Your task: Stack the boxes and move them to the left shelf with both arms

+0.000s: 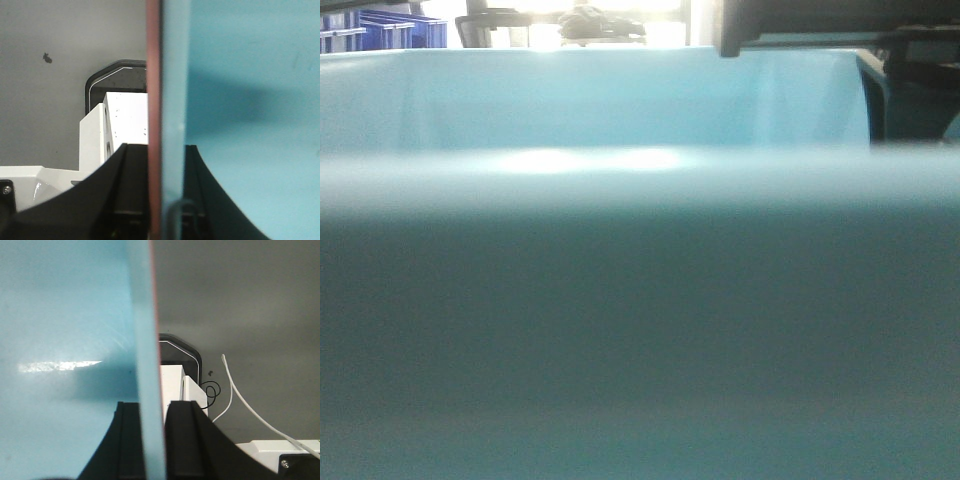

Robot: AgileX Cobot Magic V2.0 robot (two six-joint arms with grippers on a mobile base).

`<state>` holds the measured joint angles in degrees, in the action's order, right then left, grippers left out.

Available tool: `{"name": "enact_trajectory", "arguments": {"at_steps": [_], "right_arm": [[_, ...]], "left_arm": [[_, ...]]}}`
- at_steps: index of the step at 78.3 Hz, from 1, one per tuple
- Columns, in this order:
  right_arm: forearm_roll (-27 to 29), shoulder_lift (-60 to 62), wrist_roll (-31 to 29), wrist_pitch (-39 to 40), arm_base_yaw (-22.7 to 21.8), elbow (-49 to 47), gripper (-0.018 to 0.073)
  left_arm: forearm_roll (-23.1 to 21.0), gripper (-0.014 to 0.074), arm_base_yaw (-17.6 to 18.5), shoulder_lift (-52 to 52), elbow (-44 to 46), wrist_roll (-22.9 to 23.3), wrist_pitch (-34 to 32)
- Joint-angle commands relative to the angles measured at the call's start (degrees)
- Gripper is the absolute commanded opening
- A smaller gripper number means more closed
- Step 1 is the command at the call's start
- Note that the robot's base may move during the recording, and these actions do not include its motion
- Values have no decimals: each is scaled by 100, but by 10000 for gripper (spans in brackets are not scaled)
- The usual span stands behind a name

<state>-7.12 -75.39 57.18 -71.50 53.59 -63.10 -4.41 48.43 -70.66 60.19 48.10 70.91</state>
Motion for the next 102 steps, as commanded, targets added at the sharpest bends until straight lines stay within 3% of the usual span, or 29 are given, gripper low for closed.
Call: {"name": "enact_trajectory", "arguments": {"at_steps": [1,102], "right_arm": [[-265,195,24,-59,0,-174,52],[-272,195,24,-59,0,-174,52]], "left_arm": [[-178,-3,33,162,181,-9,384],[-165,-3,33,162,181,-9,384]]}}
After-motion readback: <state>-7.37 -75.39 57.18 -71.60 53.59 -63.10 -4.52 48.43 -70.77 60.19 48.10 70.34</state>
